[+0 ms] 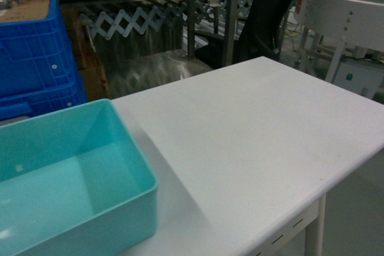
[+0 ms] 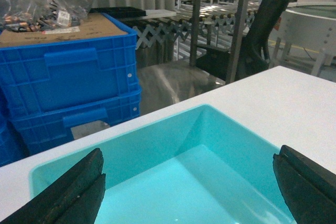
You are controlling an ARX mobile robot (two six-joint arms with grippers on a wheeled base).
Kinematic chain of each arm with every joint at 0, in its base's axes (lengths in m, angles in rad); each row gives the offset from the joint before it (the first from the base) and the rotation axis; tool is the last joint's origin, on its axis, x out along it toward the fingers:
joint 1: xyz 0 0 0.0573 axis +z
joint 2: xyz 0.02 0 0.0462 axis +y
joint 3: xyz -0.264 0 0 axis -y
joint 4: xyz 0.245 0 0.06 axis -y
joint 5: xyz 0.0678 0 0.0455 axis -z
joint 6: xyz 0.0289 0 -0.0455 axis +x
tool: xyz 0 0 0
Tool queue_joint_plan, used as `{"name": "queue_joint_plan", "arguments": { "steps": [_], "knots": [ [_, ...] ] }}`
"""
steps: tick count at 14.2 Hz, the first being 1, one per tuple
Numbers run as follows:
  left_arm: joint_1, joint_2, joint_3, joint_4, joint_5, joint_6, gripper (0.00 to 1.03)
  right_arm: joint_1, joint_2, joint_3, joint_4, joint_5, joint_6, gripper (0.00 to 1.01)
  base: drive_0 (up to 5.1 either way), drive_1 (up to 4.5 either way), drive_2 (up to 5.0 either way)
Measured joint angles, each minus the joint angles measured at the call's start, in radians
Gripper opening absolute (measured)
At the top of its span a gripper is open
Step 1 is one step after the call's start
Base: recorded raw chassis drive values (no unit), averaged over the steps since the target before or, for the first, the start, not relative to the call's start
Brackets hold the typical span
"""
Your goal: Pick red block from blue box to shelf
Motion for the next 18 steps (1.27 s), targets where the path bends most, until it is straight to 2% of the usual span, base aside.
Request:
{"name": "queue_joint_plan", "arguments": {
  "steps": [18],
  "knots": [
    [0.0, 0.0, 0.0, 0.0, 0.0, 0.0, 0.98, 0.0, 0.0, 0.0, 0.0, 0.0, 0.0, 0.29, -1.5, -1.54, -1.5]
  ]
}}
